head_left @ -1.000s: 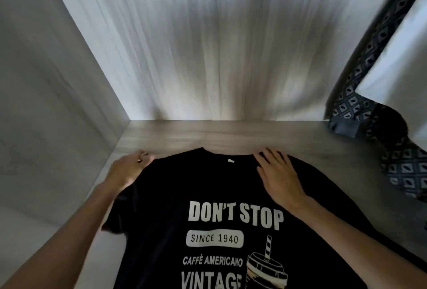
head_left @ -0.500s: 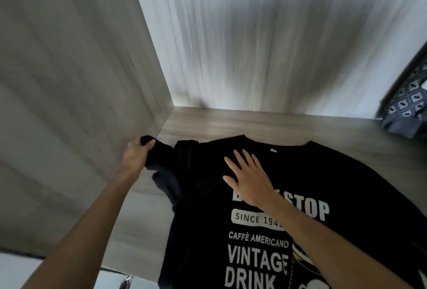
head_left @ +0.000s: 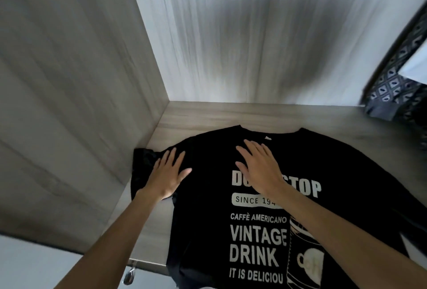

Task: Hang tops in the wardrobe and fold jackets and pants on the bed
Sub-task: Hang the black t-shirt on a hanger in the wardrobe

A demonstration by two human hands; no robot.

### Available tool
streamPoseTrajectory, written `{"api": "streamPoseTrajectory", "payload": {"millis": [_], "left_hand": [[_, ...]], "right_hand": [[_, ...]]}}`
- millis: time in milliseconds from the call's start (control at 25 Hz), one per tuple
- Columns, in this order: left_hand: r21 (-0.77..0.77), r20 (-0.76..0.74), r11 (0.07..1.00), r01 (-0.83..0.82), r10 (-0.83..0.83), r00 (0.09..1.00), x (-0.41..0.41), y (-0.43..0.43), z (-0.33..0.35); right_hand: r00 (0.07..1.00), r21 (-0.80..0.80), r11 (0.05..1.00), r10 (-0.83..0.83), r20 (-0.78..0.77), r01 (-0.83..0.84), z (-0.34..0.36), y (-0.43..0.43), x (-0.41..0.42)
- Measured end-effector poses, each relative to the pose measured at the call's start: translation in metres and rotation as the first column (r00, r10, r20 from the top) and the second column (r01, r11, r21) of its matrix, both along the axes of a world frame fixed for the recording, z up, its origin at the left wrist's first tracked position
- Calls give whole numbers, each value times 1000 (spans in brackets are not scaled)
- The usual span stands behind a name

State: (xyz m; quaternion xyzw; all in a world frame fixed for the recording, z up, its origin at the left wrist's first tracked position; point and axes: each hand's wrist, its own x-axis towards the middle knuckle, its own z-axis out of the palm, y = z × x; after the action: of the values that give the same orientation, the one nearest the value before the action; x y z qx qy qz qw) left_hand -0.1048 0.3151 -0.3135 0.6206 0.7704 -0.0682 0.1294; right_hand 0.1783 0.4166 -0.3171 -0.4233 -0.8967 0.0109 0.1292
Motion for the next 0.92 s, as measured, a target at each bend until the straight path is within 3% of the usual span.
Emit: {"api": "streamPoseTrajectory", "payload": {"millis": [80,200,320,440,600,760,920], "left_hand": [[-46,11,998,-44,44,999,3,5,5],[-71,16,997,11,-10,1000,21,23,39],[-8,245,999,45,-42,969,60,40,84],[81,366,990,119,-140,920,115,39,146],[244,386,950,193,-278,879,171,12,238],[358,420,917,174,-325,847,210,-41,329],[433,336,883,181,-345,877,221,-85,408]], "right_hand": [[990,23,991,-133,-52,134,3,-5,36],[950,-161,937,-310,32,311,7,-15,95],[950,-365,882,-313,18,298,23,-20,136],[953,-398,891,-282,-111,217,76,-30,167],[963,-318,943,-166,-210,93,165,-52,190],[944,-104,993,-82,-319,51,268,-90,199],[927,15,1000,-7,-374,14,361,-127,189]]}}
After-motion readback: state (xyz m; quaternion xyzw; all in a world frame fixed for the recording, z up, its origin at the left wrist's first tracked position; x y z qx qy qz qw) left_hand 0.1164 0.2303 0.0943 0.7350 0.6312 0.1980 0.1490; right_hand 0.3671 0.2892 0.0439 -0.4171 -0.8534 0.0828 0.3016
